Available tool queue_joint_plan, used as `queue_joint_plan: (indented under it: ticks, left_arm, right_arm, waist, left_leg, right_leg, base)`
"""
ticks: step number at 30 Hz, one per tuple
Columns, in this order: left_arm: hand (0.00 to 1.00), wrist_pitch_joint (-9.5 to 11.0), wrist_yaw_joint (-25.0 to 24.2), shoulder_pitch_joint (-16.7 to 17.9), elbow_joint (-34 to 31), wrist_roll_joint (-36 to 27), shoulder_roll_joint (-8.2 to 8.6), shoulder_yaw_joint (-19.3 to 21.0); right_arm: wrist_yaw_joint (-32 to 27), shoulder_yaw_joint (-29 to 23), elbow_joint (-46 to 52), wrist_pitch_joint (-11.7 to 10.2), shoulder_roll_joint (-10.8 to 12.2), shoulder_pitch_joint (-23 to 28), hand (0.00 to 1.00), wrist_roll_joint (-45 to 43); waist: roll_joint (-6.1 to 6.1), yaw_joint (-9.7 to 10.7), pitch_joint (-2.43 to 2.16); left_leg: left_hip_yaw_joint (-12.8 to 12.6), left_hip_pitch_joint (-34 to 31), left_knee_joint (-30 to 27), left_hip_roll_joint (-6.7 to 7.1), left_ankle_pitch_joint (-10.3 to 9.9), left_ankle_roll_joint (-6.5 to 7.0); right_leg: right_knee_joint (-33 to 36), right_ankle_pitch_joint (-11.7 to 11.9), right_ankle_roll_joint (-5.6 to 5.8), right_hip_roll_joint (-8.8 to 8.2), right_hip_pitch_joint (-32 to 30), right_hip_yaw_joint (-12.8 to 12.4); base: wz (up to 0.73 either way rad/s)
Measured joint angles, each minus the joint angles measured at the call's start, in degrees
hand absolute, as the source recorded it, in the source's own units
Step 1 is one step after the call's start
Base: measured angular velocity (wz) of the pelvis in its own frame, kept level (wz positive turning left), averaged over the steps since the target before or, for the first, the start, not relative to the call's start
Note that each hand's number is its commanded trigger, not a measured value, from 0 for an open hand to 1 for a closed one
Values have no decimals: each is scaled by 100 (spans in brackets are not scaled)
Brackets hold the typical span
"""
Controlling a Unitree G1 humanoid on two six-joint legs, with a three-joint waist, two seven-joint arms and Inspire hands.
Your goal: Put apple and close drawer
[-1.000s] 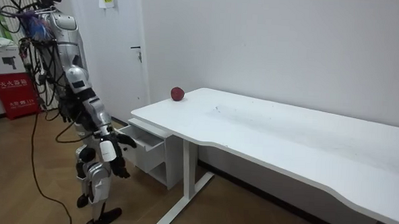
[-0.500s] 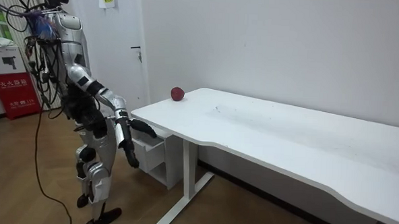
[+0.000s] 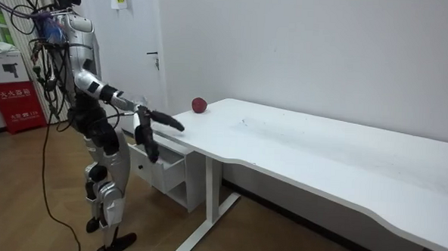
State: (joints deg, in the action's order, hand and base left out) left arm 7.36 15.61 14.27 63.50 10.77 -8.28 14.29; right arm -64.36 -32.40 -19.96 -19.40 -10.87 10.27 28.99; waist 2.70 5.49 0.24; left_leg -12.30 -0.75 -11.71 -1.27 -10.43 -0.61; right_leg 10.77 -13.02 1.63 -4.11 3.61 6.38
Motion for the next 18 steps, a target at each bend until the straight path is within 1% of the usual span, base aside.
queue_joint_plan:
  ticks: [1, 2, 4, 7, 9, 11, 14, 16, 18]
  left_arm:
    - [0, 10, 5, -7, 30, 0, -9, 0]
    - [0, 16, 14, -20, 67, 3, -27, 0]
    - [0, 16, 25, 14, 72, 2, -41, -23]
    - [0, 14, 47, 62, 70, 5, -68, -229]
    - [0, 13, 37, 22, 70, 7, -69, -341]
    - [0, 12, -8, -19, 68, 5, -69, -363]
    - [0, 15, -127, -38, 53, 4, -74, -523]
    - [0, 12, -154, -25, 53, 4, -74, -617]
    - [0, 7, -164, -3, 53, 15, -71, -648]
  right_arm:
    - [-71, 27, 92, -19, -20, 0, 0, -147]
    - [-177, 48, 215, -62, -33, 1, 0, -489]
    - [-273, 126, 390, -64, -38, -5, 0, -939]
    - [-258, 396, 725, -59, -38, -12, 0, -1504]
    - [-86, 518, 901, -54, -38, -20, 0, -1851]
    - [39, 602, 1035, -47, -41, -24, 0, -2079]
    - [401, 809, 1266, -39, -42, 2, 0, -2417]
    - [644, 985, 1461, 4, -39, 30, 0, -2455]
    - [942, 1231, 1624, 55, -32, 43, 0, -2457]
  waist:
    - [2, -29, -1]
    - [12, -91, -3]
    - [21, -134, -8]
    - [20, -158, -12]
    - [26, -177, -13]
    - [43, -216, -19]
    - [41, -263, -20]
    - [34, -279, -20]
    - [52, -291, -5]
  left_leg:
    - [-1, 1, 0, 0, 0, 0]
    - [0, 1, 1, 0, 0, 0]
    - [0, 1, 4, 1, 0, 0]
    - [8, -25, 10, 1, 0, 0]
    - [32, -54, 8, 1, 0, -1]
    - [32, -50, 8, 1, 0, -1]
    - [37, -37, 23, 1, 0, -1]
    - [37, -21, 29, 1, 1, -1]
    - [36, 22, 37, 0, 1, -1]
  right_leg:
    - [-5, 0, 0, 2, -1, -9]
    - [-7, 0, 0, 3, -5, -6]
    - [-7, 1, 0, 3, -4, -2]
    - [4, 1, 1, 3, -34, 19]
    - [8, 1, 0, 3, -56, 41]
    - [8, 1, 0, 3, -50, 49]
    - [5, 2, 0, 3, -40, 70]
    - [1, 2, 0, 3, -31, 69]
    - [-13, 4, 0, 3, 17, 69]
  base:
    - [0]
    - [0]
    - [0]
    - [1]
    - [4]
    - [0]
    - [0]
    - [0]
    - [0]
